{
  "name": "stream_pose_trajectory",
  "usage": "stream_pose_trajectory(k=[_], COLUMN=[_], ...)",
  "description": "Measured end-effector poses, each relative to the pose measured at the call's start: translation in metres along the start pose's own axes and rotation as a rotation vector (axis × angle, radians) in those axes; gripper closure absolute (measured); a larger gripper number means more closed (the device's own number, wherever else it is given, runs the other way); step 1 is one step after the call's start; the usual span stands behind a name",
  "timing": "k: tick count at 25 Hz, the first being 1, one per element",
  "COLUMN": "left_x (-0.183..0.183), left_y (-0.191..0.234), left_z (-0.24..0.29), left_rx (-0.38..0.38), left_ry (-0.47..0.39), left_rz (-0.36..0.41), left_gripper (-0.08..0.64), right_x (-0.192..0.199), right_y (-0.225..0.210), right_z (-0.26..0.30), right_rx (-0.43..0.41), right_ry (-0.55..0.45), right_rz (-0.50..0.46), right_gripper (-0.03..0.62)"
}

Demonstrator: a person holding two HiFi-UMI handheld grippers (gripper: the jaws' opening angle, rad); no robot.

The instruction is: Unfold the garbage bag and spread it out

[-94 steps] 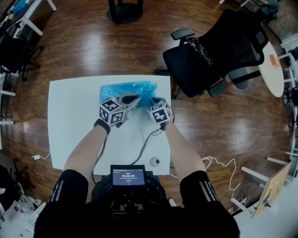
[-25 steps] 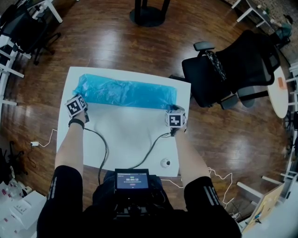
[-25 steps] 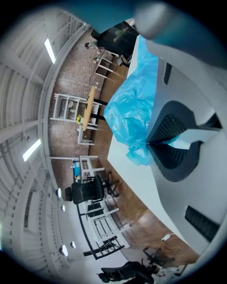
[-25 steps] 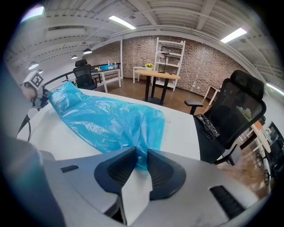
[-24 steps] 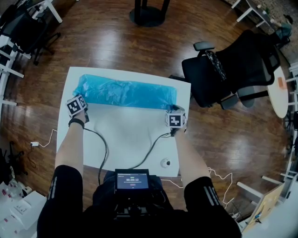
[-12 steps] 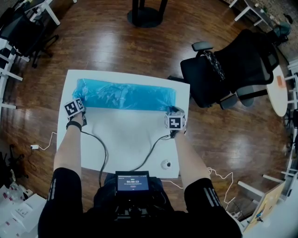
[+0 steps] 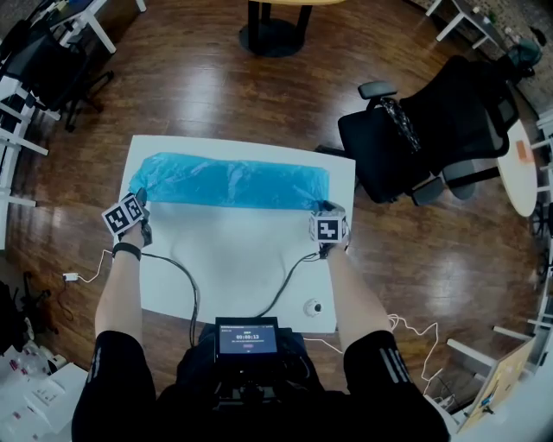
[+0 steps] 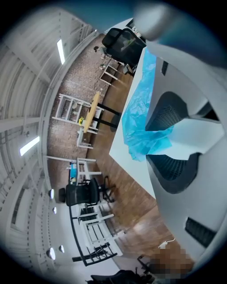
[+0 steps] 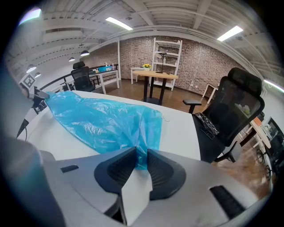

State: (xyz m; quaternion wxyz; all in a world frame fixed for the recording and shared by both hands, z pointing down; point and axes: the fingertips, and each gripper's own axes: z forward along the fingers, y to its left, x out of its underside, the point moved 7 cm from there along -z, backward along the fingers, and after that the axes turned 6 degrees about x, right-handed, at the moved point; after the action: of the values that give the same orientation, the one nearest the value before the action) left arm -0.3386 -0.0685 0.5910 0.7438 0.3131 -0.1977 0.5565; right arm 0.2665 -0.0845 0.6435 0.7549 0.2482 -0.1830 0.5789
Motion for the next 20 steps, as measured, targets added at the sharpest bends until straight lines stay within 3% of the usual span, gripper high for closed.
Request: stream_pose_trajectory(k=[4, 8, 13, 16, 20], left_x=[-0.004, -0.013, -0.037, -0.047, -0.051], left_y=[0.008, 0.005, -0.033, -0.058, -0.080], left_z=[0.001, -0.004, -0.004, 0.007, 0.026], left_rx=[-0.008, 0.024, 0.138, 0.175, 0.206], left_ry=[0.005, -0.048, -0.127, -0.110, -0.061], left_rz=[0.032, 0.066, 0.238, 0.328, 0.376], left_gripper=[0.336, 0.314, 0.314, 0.314, 0.313], right_x=[0.003, 0.004, 0.001, -0.002, -0.019], right_y=[0.003, 0.003, 0.003, -0.001, -0.006], right_z=[0.002, 0.002, 0.002, 0.000, -0.015], right_rx=[-0.009, 0.006, -0.015, -0.029, -0.003], right_ry=[0.012, 0.031, 0.029, 0.027, -0.047], right_rz=[0.009, 0.004, 0.003, 0.036, 0.039], right_gripper=[0.479, 0.479, 0.477, 0.459, 0.454])
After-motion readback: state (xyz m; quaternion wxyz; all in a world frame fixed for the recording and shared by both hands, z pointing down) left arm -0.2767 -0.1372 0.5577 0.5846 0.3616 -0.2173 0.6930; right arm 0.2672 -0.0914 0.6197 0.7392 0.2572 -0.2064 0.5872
